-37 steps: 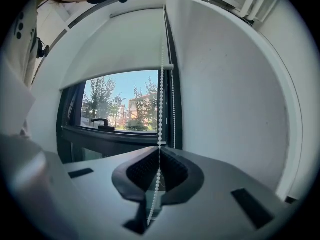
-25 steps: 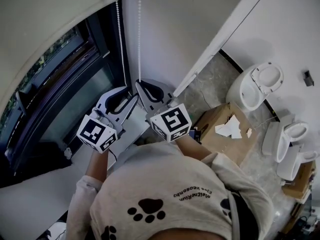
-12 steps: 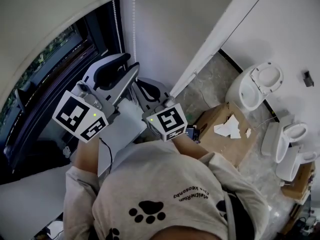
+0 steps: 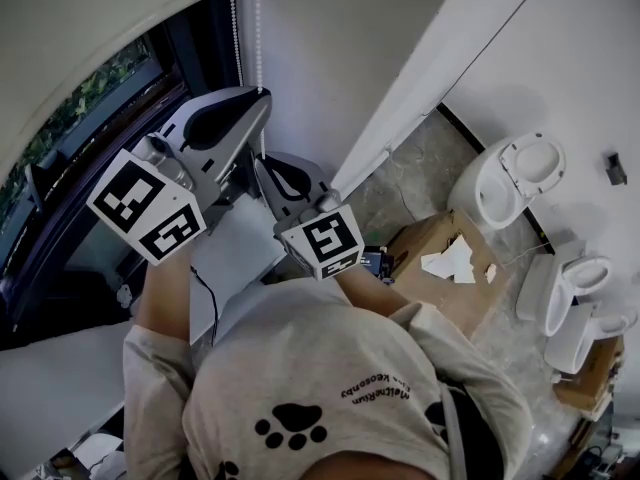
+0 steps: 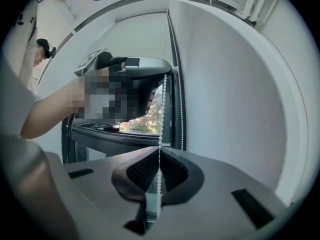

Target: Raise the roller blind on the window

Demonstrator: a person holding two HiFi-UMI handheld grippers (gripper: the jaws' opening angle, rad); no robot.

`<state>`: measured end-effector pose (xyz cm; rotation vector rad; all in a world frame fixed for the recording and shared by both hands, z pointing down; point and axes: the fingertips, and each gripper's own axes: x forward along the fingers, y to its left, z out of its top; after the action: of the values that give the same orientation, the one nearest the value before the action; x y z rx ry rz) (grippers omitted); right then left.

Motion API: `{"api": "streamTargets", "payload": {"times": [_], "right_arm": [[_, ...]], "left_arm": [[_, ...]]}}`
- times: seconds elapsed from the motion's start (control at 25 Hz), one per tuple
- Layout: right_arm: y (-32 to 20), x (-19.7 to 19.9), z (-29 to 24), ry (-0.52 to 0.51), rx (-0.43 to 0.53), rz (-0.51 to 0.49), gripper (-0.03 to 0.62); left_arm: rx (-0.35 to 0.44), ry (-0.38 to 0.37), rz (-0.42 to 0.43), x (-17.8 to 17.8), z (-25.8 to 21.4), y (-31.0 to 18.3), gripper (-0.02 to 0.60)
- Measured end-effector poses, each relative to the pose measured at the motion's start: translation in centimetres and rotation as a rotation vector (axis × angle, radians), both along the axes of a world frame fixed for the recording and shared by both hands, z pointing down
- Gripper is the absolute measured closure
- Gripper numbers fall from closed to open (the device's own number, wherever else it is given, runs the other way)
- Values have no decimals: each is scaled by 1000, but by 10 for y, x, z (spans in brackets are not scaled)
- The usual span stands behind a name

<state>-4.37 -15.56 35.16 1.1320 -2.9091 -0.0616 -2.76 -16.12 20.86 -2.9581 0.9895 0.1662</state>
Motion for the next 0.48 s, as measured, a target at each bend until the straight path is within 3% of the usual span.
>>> {"api": "streamTargets", "payload": {"times": [0.48], "right_arm": [[11, 0, 55, 34, -86, -38, 583]], "left_arm": [[-123, 24, -20, 1, 56, 3, 573]]}}
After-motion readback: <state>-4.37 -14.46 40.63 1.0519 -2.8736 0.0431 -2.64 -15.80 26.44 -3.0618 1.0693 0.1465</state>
